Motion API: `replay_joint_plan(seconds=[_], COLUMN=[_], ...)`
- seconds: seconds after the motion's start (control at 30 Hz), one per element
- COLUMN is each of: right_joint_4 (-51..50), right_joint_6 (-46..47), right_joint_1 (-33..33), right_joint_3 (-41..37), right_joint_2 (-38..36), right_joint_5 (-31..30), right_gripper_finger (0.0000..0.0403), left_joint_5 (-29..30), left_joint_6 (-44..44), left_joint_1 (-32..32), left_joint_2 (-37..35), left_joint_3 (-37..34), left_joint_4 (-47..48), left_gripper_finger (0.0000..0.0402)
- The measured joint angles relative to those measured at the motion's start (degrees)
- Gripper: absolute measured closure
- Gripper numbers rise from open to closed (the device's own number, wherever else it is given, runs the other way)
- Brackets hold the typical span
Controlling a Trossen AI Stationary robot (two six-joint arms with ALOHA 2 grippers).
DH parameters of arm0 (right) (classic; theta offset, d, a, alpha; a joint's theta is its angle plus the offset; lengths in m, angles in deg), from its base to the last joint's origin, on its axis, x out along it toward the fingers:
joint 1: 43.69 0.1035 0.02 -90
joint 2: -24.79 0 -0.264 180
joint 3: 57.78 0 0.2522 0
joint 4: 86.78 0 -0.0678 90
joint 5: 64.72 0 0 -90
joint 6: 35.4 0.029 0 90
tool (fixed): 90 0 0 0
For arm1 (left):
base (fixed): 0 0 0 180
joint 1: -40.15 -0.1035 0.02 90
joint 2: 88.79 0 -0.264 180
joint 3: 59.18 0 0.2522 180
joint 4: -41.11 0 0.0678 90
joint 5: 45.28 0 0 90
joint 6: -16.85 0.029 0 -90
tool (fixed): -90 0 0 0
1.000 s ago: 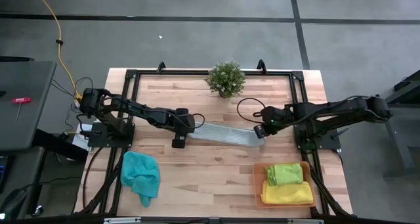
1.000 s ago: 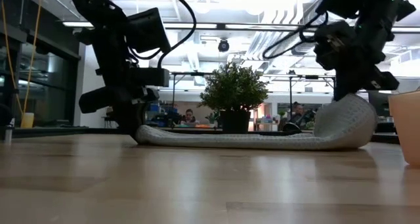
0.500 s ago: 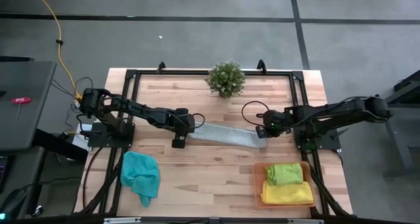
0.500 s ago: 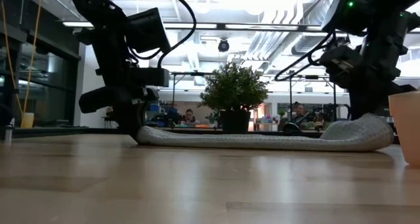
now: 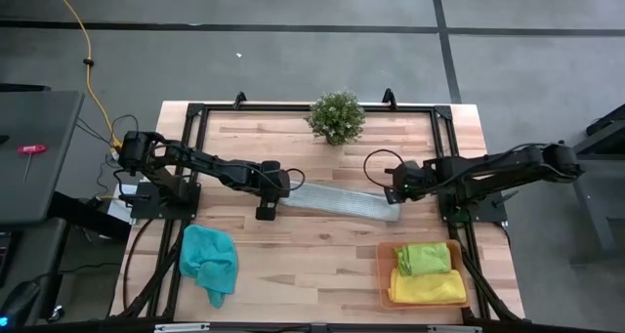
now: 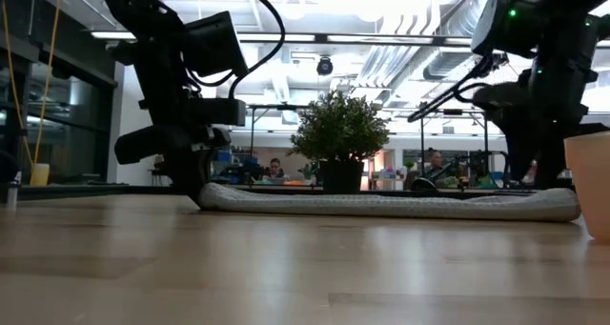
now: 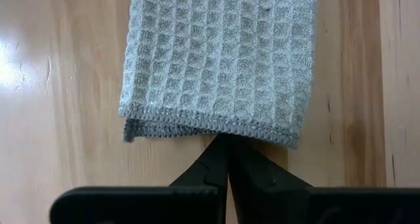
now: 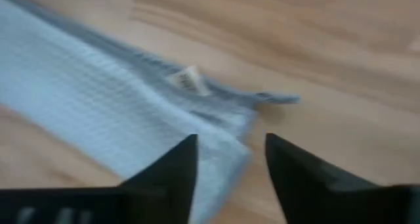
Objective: Fold microfiber towels
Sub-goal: Fold the gray microfiber towel
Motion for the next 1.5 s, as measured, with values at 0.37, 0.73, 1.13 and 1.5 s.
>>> replay_joint_plan(seconds=[0.37, 0.73, 1.13, 1.5], right_joint_4=[-1.9, 13.7, 18.6, 26.4], right_joint_6=[3.3, 21.4, 26.6, 29.1], right_joint_1=[5.2, 12.6, 13.2, 13.2], right_joint_3=[-0.3, -9.1, -9.8, -9.5], right_joint_2=[0.0, -0.1, 0.9, 7.4], right_joint_5=[6.4, 0.5, -3.8, -7.4], right_gripper_finger=[0.0137, 0.0136, 0.0158, 0.0168], left_joint_5=[-0.1, -0.1, -0.1, -0.1], left_joint_6=[-0.2, -1.0, -0.1, -0.2], left_joint_1=[0.0, 0.0, 0.0, 0.0], left_joint_2=[0.0, 0.0, 0.0, 0.0], left_joint_3=[0.0, 0.0, 0.0, 0.0], left_joint_4=[0.0, 0.1, 0.0, 0.0], left_gripper_finger=[0.0401, 0.0401, 0.0401, 0.0401])
